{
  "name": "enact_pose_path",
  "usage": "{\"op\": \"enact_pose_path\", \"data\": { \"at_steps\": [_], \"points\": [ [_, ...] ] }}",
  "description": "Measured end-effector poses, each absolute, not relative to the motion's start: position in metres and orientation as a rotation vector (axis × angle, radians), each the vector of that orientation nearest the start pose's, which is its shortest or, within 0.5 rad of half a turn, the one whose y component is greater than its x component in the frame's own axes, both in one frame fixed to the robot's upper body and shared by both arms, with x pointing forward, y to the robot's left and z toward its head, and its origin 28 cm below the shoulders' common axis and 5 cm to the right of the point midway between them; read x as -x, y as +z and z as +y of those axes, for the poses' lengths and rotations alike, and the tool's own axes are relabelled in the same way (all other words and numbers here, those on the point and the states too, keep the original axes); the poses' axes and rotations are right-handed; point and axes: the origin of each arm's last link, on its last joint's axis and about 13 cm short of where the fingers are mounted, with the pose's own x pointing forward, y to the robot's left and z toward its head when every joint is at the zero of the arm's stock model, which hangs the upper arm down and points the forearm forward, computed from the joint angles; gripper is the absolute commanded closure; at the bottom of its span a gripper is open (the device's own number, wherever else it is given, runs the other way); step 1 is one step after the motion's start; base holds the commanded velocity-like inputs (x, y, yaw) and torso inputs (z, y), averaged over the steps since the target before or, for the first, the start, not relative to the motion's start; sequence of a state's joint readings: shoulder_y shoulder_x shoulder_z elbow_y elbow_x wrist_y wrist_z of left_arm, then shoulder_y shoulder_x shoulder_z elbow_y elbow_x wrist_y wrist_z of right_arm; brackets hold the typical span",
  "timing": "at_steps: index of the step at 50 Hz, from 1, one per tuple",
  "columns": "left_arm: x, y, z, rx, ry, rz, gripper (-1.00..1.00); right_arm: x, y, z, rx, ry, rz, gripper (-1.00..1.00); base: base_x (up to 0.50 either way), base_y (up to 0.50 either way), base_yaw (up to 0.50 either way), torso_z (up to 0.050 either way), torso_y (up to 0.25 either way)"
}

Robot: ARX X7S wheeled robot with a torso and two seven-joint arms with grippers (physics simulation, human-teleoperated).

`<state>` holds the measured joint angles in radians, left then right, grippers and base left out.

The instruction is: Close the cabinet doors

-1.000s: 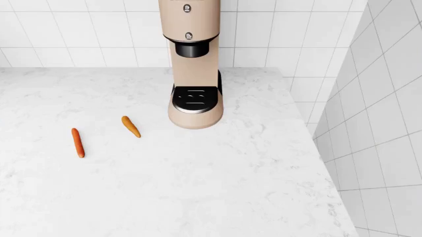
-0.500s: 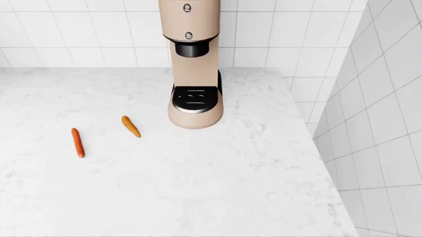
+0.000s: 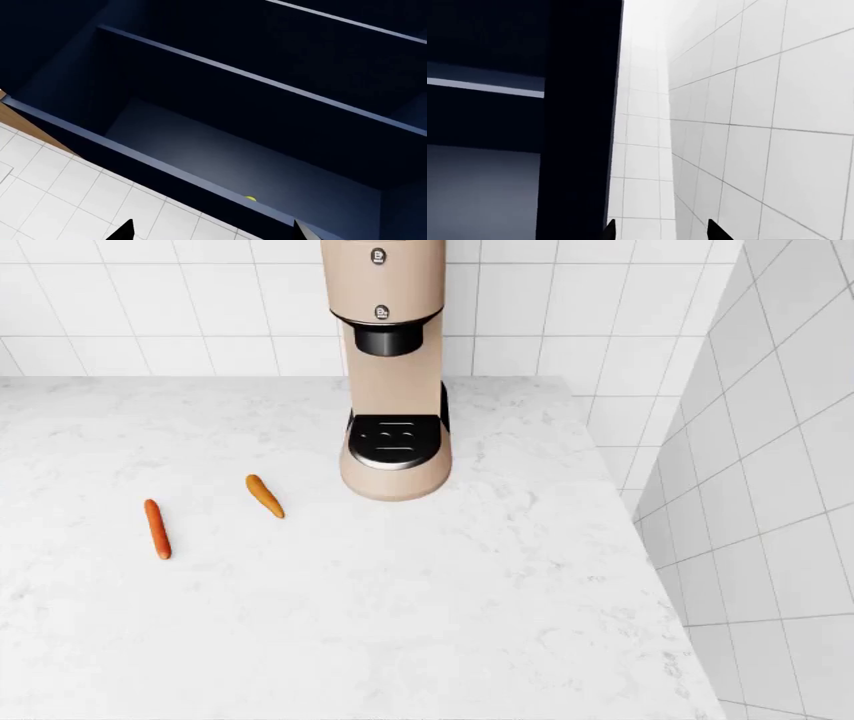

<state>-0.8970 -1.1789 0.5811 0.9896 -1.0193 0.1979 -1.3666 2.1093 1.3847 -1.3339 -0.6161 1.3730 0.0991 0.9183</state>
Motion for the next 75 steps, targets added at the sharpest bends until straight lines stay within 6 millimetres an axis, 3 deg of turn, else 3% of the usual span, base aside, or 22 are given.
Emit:
{"op": "enact_pose_path", "data": {
  "at_steps": [26, 34, 48, 75],
  "points": [
    [-0.144, 0.303, 0.233, 0.366, 0.145, -0.835, -1.00, -0.173, 0.399, -0.167, 0.039, -0.032, -0.843, -1.00, 0.01, 0.00, 0.01, 0.007, 0.000],
    [-0.145, 0.304, 0.233, 0.362, 0.148, -0.832, -1.00, -0.198, 0.417, -0.170, 0.022, 0.087, -0.790, -1.00, 0.00, 0.00, 0.00, 0.001, 0.000],
    [-0.145, 0.304, 0.233, 0.359, 0.151, -0.831, -1.00, -0.223, 0.439, -0.172, 0.010, 0.143, -0.772, -1.00, 0.00, 0.00, 0.00, 0.001, 0.000],
    [-0.147, 0.305, 0.235, 0.360, 0.157, -0.827, -1.00, -0.264, 0.458, -0.145, 0.067, 0.289, -0.694, -1.00, 0.00, 0.00, 0.00, 0.001, 0.000]
  ]
}}
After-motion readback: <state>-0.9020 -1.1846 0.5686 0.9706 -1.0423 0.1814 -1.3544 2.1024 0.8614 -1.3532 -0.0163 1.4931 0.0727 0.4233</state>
